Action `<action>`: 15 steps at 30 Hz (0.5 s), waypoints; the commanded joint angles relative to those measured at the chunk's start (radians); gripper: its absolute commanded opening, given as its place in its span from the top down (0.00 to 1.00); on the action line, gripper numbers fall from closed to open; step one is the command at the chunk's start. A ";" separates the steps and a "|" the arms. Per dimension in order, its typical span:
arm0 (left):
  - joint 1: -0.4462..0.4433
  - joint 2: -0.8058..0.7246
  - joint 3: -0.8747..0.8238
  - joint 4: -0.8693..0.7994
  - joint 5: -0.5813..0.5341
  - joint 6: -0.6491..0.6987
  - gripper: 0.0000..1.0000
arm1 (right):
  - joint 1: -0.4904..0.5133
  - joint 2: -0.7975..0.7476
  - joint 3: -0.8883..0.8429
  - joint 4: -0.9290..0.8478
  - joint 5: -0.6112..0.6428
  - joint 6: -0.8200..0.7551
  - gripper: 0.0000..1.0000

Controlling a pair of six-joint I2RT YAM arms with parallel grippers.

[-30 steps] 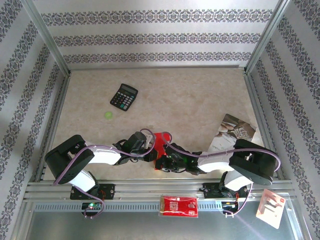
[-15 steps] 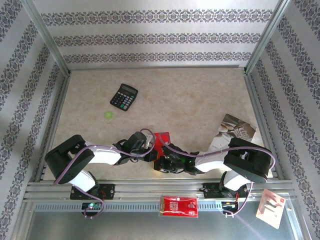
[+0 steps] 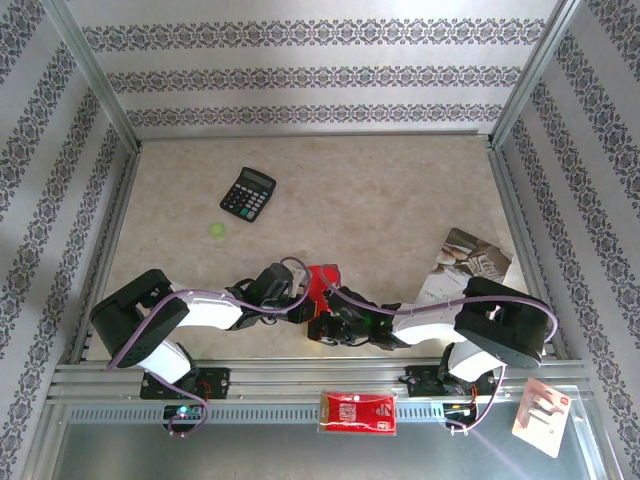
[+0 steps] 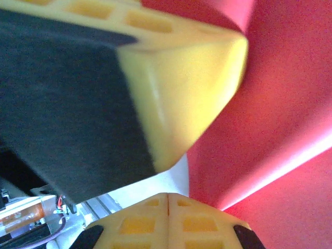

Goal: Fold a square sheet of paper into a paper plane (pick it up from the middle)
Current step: Fold the triangle a second time at the center of the table.

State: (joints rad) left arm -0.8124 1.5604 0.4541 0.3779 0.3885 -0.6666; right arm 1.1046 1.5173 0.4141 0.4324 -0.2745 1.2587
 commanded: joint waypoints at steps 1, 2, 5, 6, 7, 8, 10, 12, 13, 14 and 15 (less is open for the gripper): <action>-0.009 0.070 -0.023 -0.129 -0.101 0.015 1.00 | 0.020 0.040 -0.012 0.033 -0.013 0.015 1.00; -0.008 0.070 -0.022 -0.128 -0.101 0.016 1.00 | 0.021 0.047 -0.014 0.035 -0.015 0.018 1.00; -0.008 0.070 -0.023 -0.128 -0.103 0.015 1.00 | 0.019 0.048 -0.024 0.038 -0.012 0.024 1.00; -0.008 0.070 -0.023 -0.128 -0.101 0.013 1.00 | 0.014 0.040 -0.027 0.036 -0.012 0.020 1.00; -0.009 0.071 -0.022 -0.129 -0.101 0.015 1.00 | 0.008 0.027 -0.028 0.029 -0.013 0.014 1.00; -0.008 0.069 -0.021 -0.129 -0.102 0.015 1.00 | 0.001 0.009 -0.026 0.019 -0.014 0.009 1.00; -0.009 0.070 -0.020 -0.130 -0.101 0.016 1.00 | -0.017 -0.040 -0.026 -0.005 -0.007 -0.004 1.00; -0.008 0.072 -0.019 -0.132 -0.101 0.016 1.00 | -0.036 -0.087 -0.026 -0.025 0.001 -0.013 1.00; -0.009 0.072 -0.019 -0.130 -0.099 0.016 1.00 | -0.048 -0.108 -0.027 -0.030 0.003 -0.018 1.00; -0.009 0.073 -0.017 -0.129 -0.099 0.016 1.00 | -0.057 -0.122 -0.029 -0.036 0.007 -0.023 1.00; -0.009 0.075 -0.017 -0.130 -0.099 0.016 1.00 | -0.066 -0.136 -0.029 -0.045 0.010 -0.028 1.00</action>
State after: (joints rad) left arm -0.8124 1.5608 0.4553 0.3779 0.3885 -0.6666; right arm 1.0592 1.4258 0.3962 0.4194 -0.2771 1.2545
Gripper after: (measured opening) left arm 0.036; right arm 0.050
